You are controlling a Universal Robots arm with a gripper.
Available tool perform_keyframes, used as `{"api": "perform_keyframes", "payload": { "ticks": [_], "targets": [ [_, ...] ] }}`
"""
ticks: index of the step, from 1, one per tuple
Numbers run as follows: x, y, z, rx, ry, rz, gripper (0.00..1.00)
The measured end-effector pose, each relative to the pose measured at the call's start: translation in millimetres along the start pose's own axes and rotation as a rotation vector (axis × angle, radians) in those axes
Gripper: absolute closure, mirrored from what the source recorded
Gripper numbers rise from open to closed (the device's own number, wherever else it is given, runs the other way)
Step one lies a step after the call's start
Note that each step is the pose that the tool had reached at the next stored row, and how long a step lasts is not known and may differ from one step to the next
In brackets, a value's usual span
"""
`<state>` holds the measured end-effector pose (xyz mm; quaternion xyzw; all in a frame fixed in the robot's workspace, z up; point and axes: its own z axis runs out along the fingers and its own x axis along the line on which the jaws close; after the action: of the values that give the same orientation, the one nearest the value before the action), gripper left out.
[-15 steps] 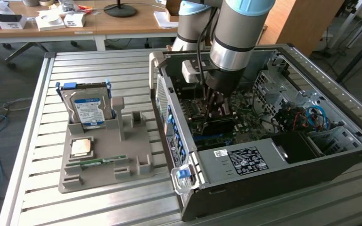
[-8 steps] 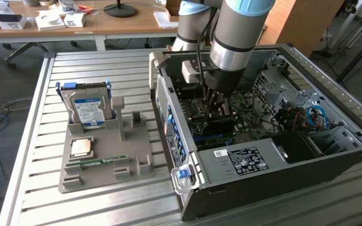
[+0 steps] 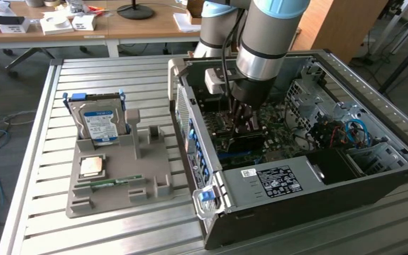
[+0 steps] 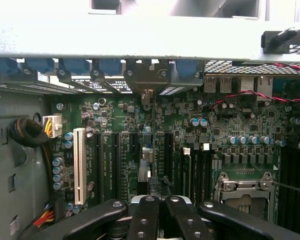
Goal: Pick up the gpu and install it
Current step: 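Press down on the gpu until it lock into place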
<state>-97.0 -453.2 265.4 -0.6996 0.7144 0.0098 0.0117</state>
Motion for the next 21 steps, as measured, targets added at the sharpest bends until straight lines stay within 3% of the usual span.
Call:
{"api": "perform_keyframes", "payload": {
  "ticks": [10, 21],
  "targets": [
    [-0.2, 0.0, 3.0, 0.0011, -0.0021, 0.000, 0.89],
    [0.2, 0.6, 3.7, -0.0001, 0.0002, 0.000, 0.89]
  ]
}}
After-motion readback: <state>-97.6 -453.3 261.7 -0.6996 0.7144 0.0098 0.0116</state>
